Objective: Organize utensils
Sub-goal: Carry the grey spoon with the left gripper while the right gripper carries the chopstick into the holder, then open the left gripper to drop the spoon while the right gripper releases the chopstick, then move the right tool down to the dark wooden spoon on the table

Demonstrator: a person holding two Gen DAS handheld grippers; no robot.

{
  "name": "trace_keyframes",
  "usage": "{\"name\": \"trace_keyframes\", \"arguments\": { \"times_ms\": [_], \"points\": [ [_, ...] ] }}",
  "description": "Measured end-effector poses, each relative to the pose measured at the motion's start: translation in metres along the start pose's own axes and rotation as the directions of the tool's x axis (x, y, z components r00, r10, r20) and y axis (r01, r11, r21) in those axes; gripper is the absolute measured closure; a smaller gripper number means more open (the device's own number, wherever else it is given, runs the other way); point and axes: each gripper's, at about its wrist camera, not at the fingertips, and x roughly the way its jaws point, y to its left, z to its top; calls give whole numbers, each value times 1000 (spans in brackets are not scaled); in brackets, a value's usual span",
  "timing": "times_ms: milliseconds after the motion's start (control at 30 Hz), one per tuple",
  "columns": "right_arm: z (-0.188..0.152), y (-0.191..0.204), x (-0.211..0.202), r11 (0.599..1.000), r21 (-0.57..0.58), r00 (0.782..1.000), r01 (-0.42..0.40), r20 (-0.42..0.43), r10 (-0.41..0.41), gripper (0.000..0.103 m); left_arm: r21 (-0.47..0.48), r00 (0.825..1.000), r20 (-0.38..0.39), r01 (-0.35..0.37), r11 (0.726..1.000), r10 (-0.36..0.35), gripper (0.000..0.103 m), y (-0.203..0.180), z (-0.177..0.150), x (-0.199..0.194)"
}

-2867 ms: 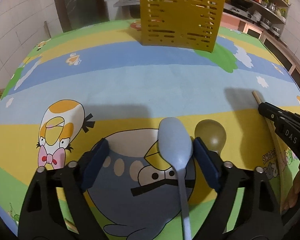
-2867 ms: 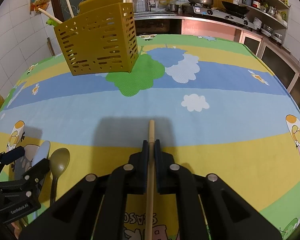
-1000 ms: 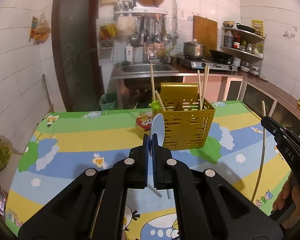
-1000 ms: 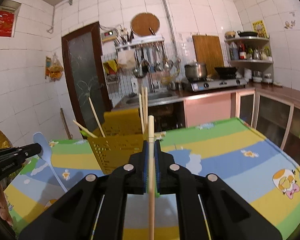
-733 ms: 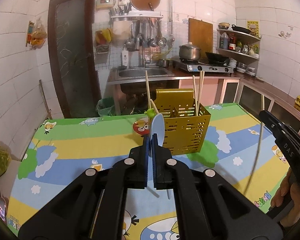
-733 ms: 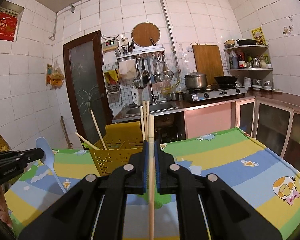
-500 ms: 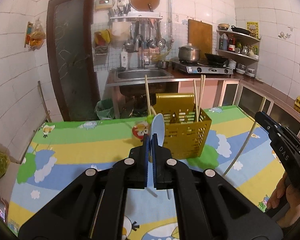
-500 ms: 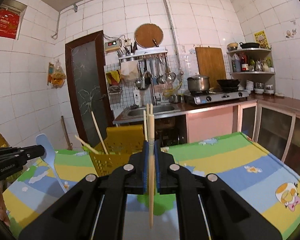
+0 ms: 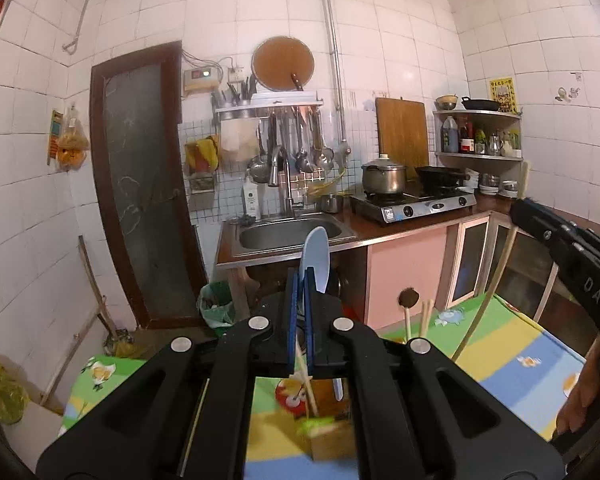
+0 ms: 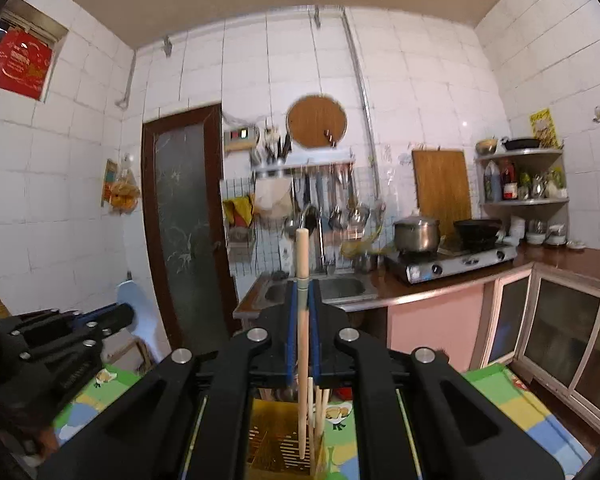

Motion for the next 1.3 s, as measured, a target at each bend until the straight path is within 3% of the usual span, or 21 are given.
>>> {"name": "trace_keyframes", "arguments": {
  "times_ms": [200,367,400,467,500,533,567,633,733,933,1100,1300],
  "points": [
    [-50,-5,50,1000,-10,987,3,-158,-4,97,-20,995,-96,7,1000,-9,101,-10,-42,64],
    [-83,-13,73,1000,-6,960,-1,-281,-1,96,-34,989,-151,-12,999,7,101,-8,-71,84],
    [-86,-14,76,1000,-12,951,6,-310,-9,96,-41,987,-158,-16,999,9,95,-6,-71,83],
    [-90,-17,75,999,-35,939,32,-341,-42,91,-60,984,-177,-21,998,10,62,0,-69,77],
    [-89,-19,72,998,-39,937,44,-345,-55,82,-77,986,-164,-30,997,17,40,5,-66,68],
    [-87,-24,65,998,-31,937,59,-343,-66,46,-87,989,-142,-41,995,28,28,9,-63,58],
    [-85,-29,55,997,-8,942,72,-327,-71,28,-88,991,-131,-50,995,38,24,11,-60,49],
    [-81,-35,41,995,9,943,99,-319,-91,28,-83,989,-134,-65,994,54,15,17,-56,29],
    [-85,-43,17,992,12,925,127,-363,-114,28,-84,985,-156,-93,992,79,5,26,-59,0],
    [-120,-41,-36,988,-25,878,153,-455,-148,27,-99,969,-237,-100,990,74,5,44,-102,-47],
    [-171,-29,-71,988,-33,831,153,-537,-147,27,-106,934,-344,-134,985,90,5,51,-164,-73],
    [-226,-9,-93,991,-36,773,132,-621,-126,27,-93,906,-400,-187,978,135,5,56,-210,-93]
  ]
}}
